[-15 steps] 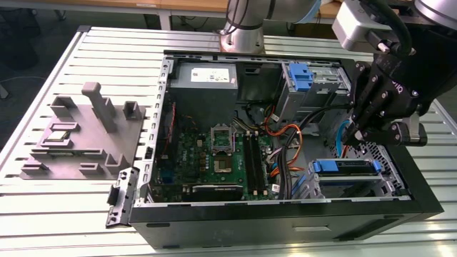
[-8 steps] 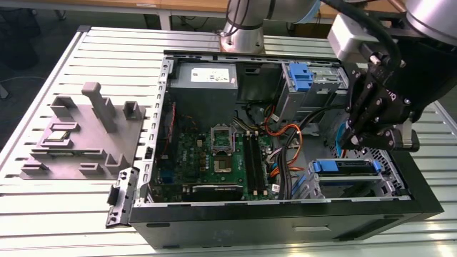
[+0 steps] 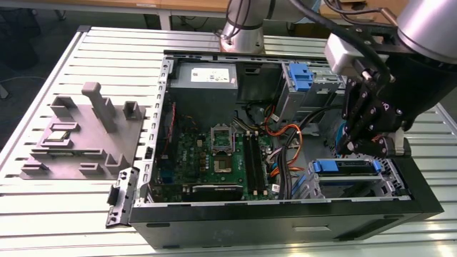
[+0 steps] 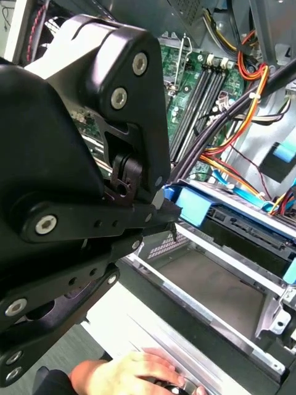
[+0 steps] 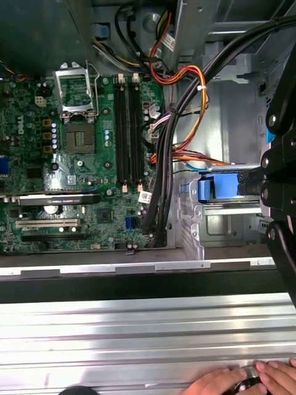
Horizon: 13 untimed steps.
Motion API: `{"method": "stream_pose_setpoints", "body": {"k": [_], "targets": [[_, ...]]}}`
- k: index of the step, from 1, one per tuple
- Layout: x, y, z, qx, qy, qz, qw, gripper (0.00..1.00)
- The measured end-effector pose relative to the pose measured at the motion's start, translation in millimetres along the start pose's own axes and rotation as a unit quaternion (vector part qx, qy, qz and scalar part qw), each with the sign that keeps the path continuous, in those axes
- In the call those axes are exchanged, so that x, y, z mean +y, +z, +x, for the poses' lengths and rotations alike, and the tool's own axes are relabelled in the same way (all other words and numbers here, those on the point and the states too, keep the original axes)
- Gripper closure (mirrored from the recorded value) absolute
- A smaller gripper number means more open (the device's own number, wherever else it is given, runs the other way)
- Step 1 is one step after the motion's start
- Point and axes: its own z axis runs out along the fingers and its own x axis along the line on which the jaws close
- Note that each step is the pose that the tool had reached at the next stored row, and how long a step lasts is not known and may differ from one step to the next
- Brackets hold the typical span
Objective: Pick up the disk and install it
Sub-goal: 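Insert the disk into the insertion slot, then insert the first disk wire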
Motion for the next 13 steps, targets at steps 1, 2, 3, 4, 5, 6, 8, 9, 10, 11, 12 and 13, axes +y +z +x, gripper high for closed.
{"method": "stream_pose_setpoints", "body": {"k": [1,2,3,4,5,6,8,9,10,11,12,13], "targets": [[-1.2,1.8,-0.1,0.0001,0.000,0.0000,1.0000,0.90],[-2.1,3.6,-0.3,0.0002,0.000,0.0000,1.0000,0.90],[-2.7,5.5,-0.4,0.0001,0.000,0.0000,1.0000,0.90],[-2.8,7.1,-0.6,0.0002,0.000,0.0000,1.0000,0.90],[-2.8,8.0,-0.7,0.0002,0.000,0.0000,1.0000,0.90],[-2.8,8.2,-0.7,0.0002,0.000,0.0000,1.0000,0.90],[-2.9,8.2,-0.7,0.0003,0.000,0.0000,1.0000,0.90],[-2.8,8.5,-0.7,0.0002,0.000,0.0000,1.0000,0.90],[-2.8,8.7,-0.7,0.0002,0.000,0.0000,1.0000,0.90],[-2.8,8.7,-0.7,0.0002,0.000,0.0000,1.0000,0.90],[-2.8,8.8,-0.7,0.0002,0.000,0.0000,1.0000,0.90],[-2.9,8.8,-0.7,0.0002,0.000,0.0000,1.0000,0.90]]}}
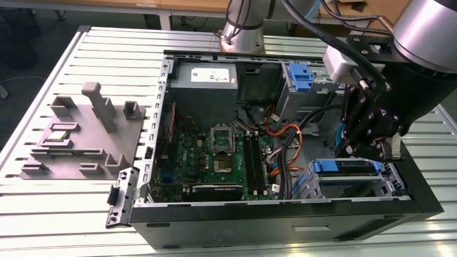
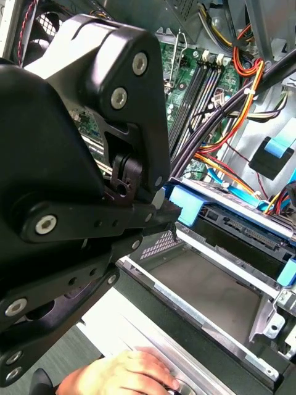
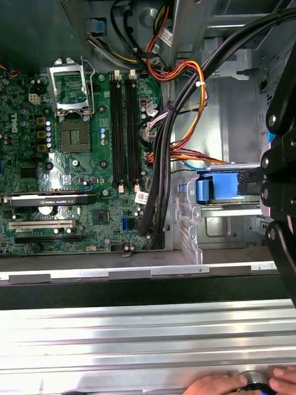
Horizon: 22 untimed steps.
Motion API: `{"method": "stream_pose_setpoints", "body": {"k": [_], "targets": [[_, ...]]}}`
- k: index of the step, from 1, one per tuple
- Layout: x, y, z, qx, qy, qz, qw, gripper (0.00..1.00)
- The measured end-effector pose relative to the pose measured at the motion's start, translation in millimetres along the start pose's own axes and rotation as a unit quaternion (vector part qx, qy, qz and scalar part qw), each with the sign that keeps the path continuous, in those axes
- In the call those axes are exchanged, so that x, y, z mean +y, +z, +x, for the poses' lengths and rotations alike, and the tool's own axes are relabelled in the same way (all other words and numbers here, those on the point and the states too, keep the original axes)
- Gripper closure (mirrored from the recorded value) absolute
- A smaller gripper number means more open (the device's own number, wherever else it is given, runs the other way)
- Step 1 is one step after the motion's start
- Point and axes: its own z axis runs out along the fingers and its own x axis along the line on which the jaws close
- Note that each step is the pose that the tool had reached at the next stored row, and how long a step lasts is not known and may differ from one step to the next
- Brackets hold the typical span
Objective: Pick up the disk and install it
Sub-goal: 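Insert the first disk wire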
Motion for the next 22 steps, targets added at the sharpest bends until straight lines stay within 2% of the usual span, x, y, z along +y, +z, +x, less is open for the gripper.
{"method": "stream_pose_setpoints", "body": {"k": [8,15,17,19,22], "targets": [[-1.4,0.1,-0.1,-0.0001,0.000,0.0000,1.0000,0.90],[-14.6,0.2,-0.9,0.0000,0.000,0.0000,1.0000,0.90],[-16.1,0.2,-1.1,0.0000,-0.001,0.0000,1.0000,0.90],[-16.1,0.2,-1.0,0.0000,-0.009,0.0001,1.0000,0.90],[-16.2,0.2,-0.9,0.0002,-0.032,0.0003,0.9995,0.90]]}}
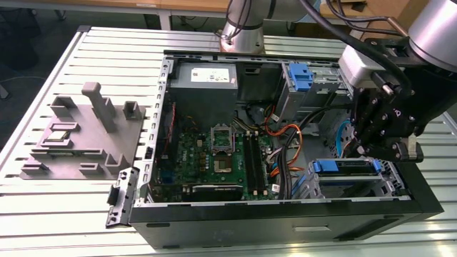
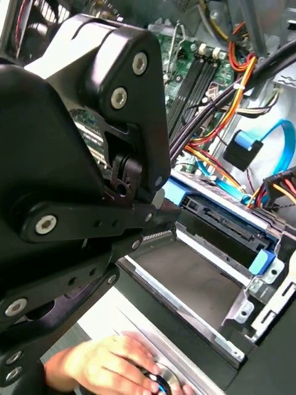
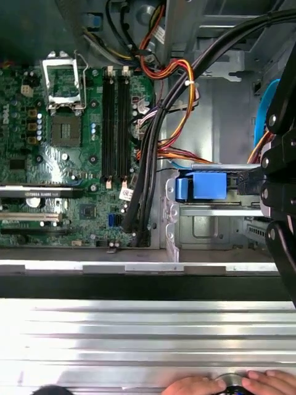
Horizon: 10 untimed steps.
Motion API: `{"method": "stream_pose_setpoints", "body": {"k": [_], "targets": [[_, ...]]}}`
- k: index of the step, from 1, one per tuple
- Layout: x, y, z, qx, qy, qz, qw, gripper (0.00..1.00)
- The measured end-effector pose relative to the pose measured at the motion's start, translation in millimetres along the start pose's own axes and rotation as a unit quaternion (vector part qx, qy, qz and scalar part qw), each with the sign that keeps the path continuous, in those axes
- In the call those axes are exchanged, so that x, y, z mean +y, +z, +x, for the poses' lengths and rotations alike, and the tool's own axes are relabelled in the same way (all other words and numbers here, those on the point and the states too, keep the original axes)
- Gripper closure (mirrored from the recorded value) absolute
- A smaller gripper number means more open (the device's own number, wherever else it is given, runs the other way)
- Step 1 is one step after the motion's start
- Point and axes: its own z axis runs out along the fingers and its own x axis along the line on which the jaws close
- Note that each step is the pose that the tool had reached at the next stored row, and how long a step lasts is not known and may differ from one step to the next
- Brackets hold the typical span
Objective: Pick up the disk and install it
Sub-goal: 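Insert the first disk wire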
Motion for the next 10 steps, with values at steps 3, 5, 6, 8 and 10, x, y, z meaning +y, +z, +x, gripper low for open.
{"method": "stream_pose_setpoints", "body": {"k": [3,5,6,8,10], "targets": [[-2.5,0.1,0.1,0.0001,-0.009,0.0001,1.0000,0.90],[-6.2,0.1,-0.2,0.0001,-0.009,0.0001,1.0000,0.90],[-7.6,0.1,-0.3,0.0001,-0.009,0.0001,1.0000,0.90],[-10.8,0.0,-0.5,0.0005,-0.009,0.0001,1.0000,0.90],[-13.5,0.0,-0.8,0.0005,-0.009,0.0001,1.0000,0.90]]}}
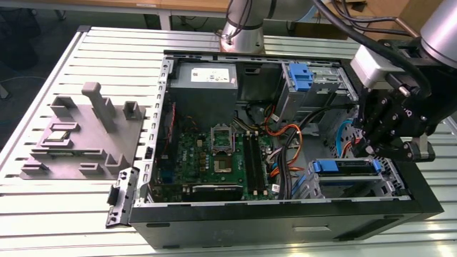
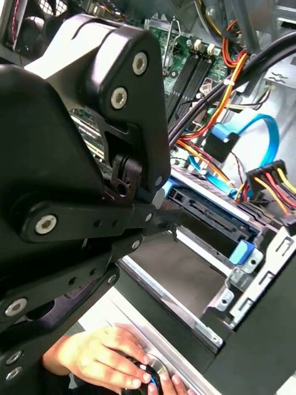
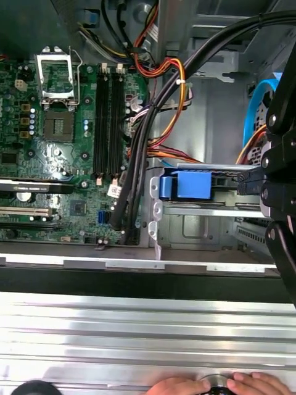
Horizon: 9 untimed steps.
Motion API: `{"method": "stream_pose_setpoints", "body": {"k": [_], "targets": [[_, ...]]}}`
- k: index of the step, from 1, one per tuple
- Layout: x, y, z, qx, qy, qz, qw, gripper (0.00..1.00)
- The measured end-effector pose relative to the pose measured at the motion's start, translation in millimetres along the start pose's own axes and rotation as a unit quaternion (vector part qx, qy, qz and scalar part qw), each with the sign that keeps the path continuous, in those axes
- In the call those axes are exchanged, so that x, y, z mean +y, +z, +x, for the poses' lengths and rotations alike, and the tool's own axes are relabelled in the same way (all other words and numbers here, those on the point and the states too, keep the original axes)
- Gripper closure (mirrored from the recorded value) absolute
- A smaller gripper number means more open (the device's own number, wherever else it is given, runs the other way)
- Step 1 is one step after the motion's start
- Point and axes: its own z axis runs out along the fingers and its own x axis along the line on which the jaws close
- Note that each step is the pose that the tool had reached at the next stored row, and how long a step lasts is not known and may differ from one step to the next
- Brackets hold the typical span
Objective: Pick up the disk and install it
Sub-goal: 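Insert the first disk wire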
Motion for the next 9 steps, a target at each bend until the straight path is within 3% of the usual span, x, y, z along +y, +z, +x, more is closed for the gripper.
{"method": "stream_pose_setpoints", "body": {"k": [4,9], "targets": [[-0.7,-1.2,-0.2,0.0006,0.000,0.0000,1.0000,0.90],[-0.7,-9.7,-0.7,0.0008,0.000,0.0000,1.0000,0.90]]}}
